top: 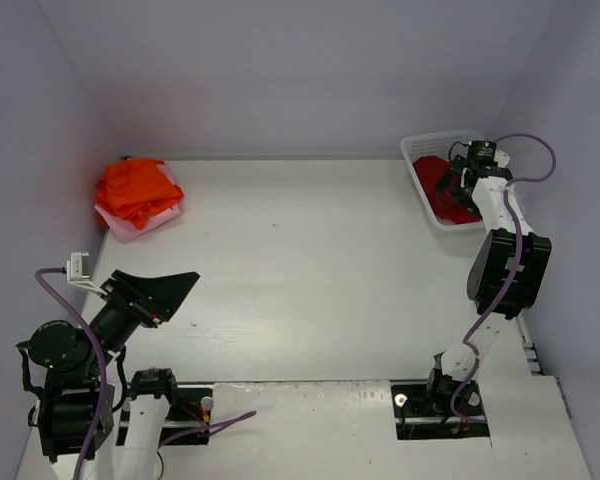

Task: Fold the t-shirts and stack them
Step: Put the neatly folded tshirt into the corner of the board with the left arm

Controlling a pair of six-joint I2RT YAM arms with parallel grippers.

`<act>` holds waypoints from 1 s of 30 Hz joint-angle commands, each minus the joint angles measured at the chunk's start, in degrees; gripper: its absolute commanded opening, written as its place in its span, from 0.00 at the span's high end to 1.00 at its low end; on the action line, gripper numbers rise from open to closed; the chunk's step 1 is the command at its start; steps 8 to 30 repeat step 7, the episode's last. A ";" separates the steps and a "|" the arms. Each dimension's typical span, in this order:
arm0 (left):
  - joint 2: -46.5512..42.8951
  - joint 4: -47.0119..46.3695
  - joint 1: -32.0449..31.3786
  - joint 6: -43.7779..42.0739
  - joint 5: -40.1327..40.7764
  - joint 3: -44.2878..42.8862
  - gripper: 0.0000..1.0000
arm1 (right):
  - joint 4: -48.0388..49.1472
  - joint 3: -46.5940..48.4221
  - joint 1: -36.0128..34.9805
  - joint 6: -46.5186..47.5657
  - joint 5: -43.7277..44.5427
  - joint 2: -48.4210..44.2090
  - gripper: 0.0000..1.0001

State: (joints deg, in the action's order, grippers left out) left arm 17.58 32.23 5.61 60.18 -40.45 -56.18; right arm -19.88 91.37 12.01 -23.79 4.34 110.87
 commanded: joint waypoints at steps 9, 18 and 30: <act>-0.01 -4.54 -0.07 1.16 0.19 0.28 0.07 | -0.42 2.49 -3.13 0.68 5.51 -8.57 0.00; -0.01 -4.54 -0.07 1.16 0.19 0.28 0.07 | -0.42 2.49 -3.13 0.68 5.51 -8.57 0.00; -0.01 -4.54 -0.07 1.16 0.19 0.28 0.07 | -0.42 2.49 -3.13 0.68 5.51 -8.57 0.00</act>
